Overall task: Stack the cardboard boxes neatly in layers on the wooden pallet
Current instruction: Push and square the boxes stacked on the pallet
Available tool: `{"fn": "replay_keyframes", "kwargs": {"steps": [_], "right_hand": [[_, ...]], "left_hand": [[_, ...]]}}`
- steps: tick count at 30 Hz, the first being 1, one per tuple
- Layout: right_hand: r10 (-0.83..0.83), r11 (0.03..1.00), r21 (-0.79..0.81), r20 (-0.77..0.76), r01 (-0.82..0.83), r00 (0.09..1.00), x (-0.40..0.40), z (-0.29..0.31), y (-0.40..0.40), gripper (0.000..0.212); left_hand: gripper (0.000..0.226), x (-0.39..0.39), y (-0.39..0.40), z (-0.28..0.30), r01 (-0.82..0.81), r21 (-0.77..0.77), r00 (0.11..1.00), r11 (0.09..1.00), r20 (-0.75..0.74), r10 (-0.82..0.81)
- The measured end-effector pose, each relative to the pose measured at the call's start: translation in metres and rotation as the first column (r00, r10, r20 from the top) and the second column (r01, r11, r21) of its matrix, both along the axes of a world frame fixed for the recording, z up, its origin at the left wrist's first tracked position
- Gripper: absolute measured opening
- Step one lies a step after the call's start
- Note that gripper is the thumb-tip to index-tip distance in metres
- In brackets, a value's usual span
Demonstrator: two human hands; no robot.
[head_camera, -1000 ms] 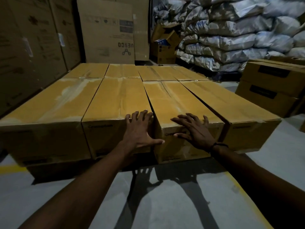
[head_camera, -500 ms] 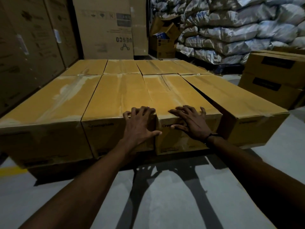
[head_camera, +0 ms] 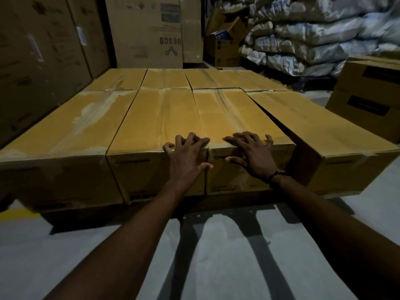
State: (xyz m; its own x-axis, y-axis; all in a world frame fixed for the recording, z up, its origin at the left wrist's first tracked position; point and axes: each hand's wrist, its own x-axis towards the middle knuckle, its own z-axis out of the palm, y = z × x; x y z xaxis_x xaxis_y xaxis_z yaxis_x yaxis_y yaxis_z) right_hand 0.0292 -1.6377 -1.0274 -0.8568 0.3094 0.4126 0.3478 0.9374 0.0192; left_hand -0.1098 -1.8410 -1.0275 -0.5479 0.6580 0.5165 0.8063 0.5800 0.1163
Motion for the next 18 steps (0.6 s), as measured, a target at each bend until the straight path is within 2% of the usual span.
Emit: {"fn": "replay_keyframes", "kwargs": {"steps": [4,9,13,18], "right_hand": [[-0.007,1.0,-0.012,0.032,0.008,0.999,0.001,0.003,-0.001,0.068],[0.077,0.991,-0.124,0.204,-0.053,0.976,0.013,0.025,0.003,0.084],[0.088,0.982,-0.18,0.18,-0.055,0.98,0.061,0.047,0.031,0.093],[0.081,0.98,-0.193,0.216,-0.039,0.973,0.131,0.073,0.093,0.13]], "left_hand": [[0.079,0.006,0.002,0.005,-0.031,-0.013,0.999,0.999,-0.009,0.031],[0.079,0.018,0.008,0.019,-0.073,-0.079,0.996,0.994,0.044,0.077],[0.08,0.026,0.011,0.035,-0.068,-0.138,0.991,0.988,0.106,0.083],[0.079,0.033,0.013,0.044,-0.084,-0.194,0.987,0.977,0.118,0.108]]}}
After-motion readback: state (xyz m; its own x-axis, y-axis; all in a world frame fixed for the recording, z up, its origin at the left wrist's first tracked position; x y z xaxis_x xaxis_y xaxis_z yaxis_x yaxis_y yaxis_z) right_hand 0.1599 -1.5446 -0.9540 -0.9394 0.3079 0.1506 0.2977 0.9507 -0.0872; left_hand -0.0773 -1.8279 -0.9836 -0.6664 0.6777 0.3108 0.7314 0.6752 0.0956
